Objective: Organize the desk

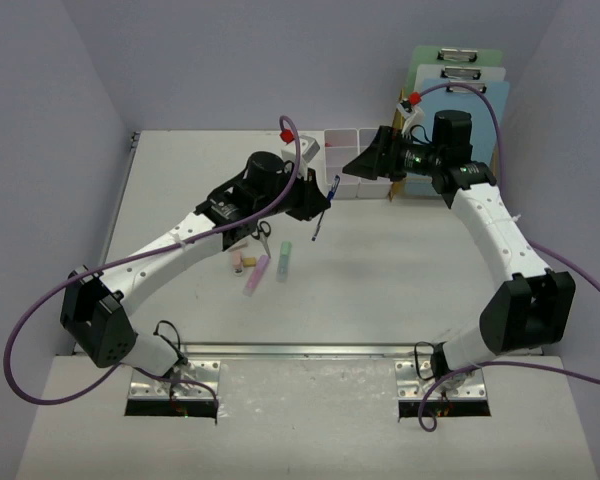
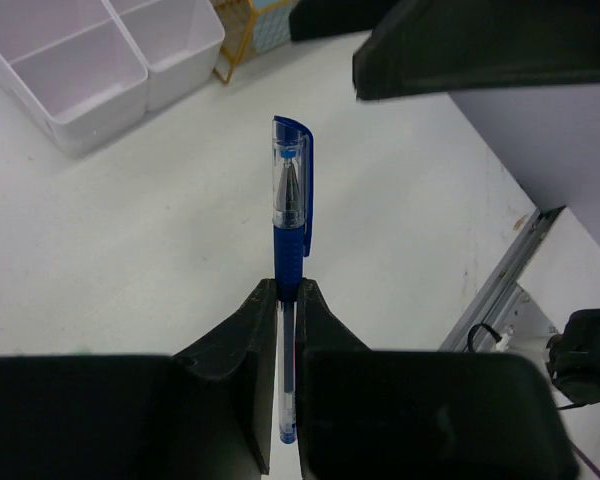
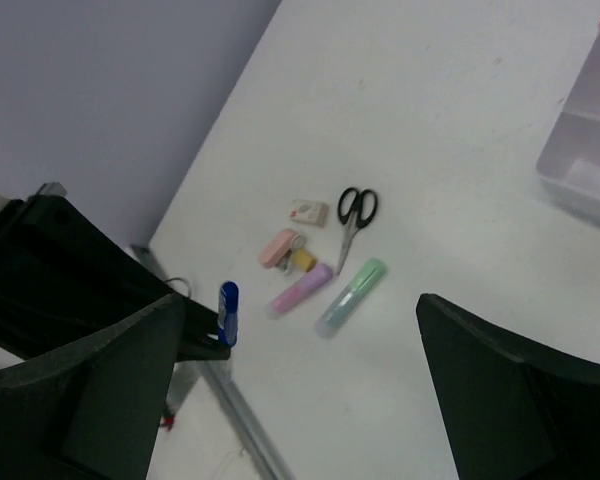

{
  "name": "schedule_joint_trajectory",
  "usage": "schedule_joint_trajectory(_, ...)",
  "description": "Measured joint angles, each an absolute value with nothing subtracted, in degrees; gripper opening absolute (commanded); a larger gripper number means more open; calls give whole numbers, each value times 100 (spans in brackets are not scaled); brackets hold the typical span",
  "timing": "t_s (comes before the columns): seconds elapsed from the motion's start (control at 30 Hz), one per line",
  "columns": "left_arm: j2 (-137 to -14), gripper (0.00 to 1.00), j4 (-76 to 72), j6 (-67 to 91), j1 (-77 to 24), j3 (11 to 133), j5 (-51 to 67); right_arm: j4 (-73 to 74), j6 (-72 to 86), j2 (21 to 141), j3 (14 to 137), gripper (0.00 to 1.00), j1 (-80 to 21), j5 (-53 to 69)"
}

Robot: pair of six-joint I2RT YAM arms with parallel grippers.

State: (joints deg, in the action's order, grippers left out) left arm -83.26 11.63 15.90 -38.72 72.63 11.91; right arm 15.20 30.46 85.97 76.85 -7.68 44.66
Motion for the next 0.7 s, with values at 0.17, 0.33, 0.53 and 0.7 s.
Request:
schedule_joint_trajectory(0.17, -8376, 0, 1113, 1697, -3872, 7341, 1185, 1151, 4012, 8698, 7464, 88, -783, 5024)
schedule_joint_trajectory(0.33, -8461, 0, 1214, 1734, -3872, 7341, 1173, 925, 4373, 8771, 7369, 67, -911, 5272)
schedule_joint_trajectory(0.53, -8467, 0, 1226, 1750, -3872, 7341, 1166, 916, 4289, 8793, 7338, 52, -1226, 5311)
schedule_joint_trajectory(0.7, -8474, 0, 1227, 1783, -3872, 7346, 1168, 1023, 4082, 8921, 7338, 23, -1373, 5235)
